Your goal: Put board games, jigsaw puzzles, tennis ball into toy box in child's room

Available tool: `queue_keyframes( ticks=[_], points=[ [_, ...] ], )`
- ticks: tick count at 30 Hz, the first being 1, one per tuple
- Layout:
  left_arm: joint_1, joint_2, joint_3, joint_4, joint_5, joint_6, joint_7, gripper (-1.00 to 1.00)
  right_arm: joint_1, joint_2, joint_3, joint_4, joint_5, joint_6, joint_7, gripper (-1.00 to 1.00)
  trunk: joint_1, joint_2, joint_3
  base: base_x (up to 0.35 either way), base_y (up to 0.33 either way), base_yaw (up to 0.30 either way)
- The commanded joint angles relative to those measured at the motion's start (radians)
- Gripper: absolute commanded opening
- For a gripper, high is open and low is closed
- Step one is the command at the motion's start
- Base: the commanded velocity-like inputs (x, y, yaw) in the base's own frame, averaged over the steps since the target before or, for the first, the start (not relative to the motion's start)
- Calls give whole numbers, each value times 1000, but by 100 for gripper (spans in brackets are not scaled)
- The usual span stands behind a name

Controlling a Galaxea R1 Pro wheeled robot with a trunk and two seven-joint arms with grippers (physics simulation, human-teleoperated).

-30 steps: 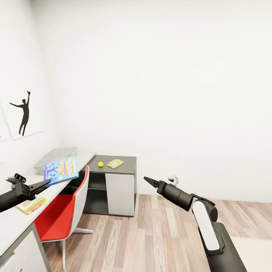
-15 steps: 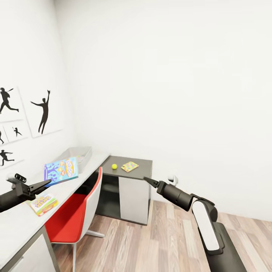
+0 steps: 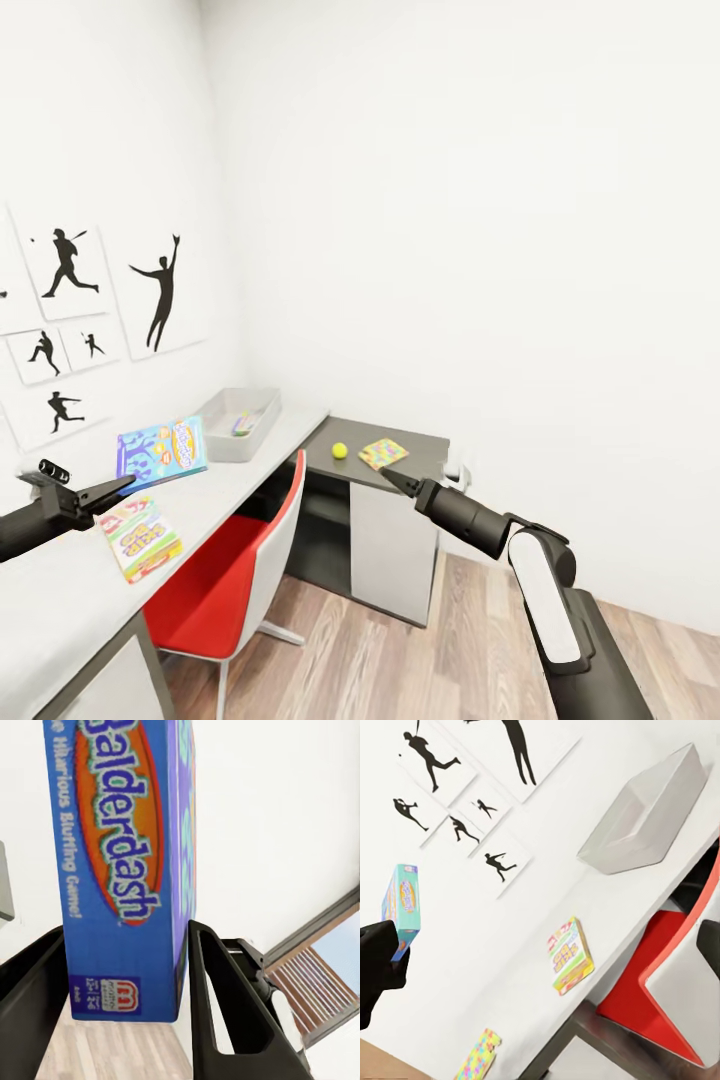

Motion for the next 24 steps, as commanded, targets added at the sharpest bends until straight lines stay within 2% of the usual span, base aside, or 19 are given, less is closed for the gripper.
queue_keyframes(
  ticks=[1,11,24],
  points=[
    [-1,0,0,0,1,10,-4,-100,0,1,-3,0,1,7,4,100,1,-1,-1,330,-86,278],
    [-1,0,1,0,1,10,-4,-100,0,1,-4,0,1,6,4,100,1,-1,-7,330,-65,256],
    [-1,-2,1,0,1,10,-4,-100,0,0,-5,-7,1,7,7,100,1,-1,-17,321,-121,13]
  ],
)
